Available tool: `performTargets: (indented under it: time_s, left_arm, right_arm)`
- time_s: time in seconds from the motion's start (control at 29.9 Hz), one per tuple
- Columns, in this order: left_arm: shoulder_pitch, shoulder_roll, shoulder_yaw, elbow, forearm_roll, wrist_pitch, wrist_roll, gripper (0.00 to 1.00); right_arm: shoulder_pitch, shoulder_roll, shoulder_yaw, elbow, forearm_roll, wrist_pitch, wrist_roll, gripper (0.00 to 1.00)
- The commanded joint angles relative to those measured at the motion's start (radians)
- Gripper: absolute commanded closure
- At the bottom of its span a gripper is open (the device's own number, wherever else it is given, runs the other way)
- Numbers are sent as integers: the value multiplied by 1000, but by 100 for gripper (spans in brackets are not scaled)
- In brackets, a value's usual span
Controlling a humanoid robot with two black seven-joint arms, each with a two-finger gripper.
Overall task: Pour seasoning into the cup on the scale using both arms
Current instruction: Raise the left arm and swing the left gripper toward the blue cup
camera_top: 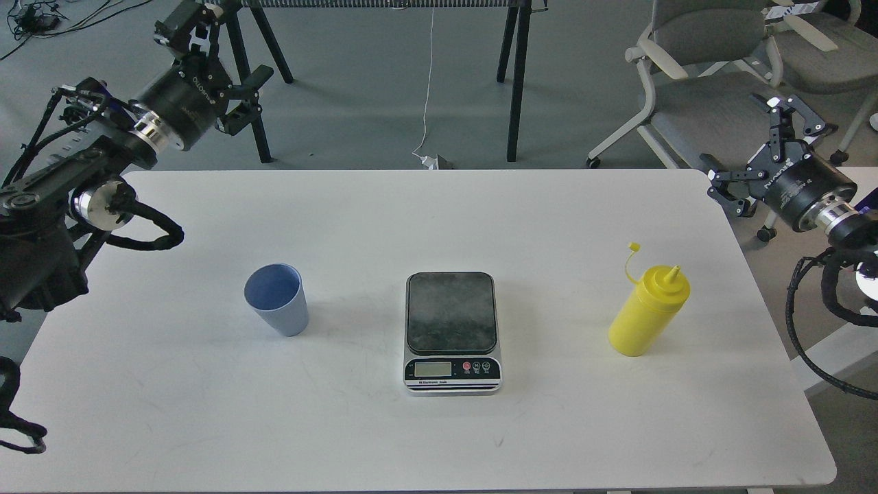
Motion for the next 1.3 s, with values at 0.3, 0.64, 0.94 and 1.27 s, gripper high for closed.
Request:
performTargets:
  time_s: [0.3,0.64,0.94,1.27]
  left_arm:
    - [2,7,16,6,13,0,0,0]
    - [19,4,22,9,20,0,0,0]
    - [28,2,27,7,51,0,0,0]
    - [22,140,30,-153,292,0,0,0]
  right_arm:
    - [-3,-15,22,68,6,0,6,1]
    - [-78,-354,49,255,291,0,0,1]
    - [-241,-488,52,320,456,0,5,1]
    - [-229,-454,77,294,449,0,3,1]
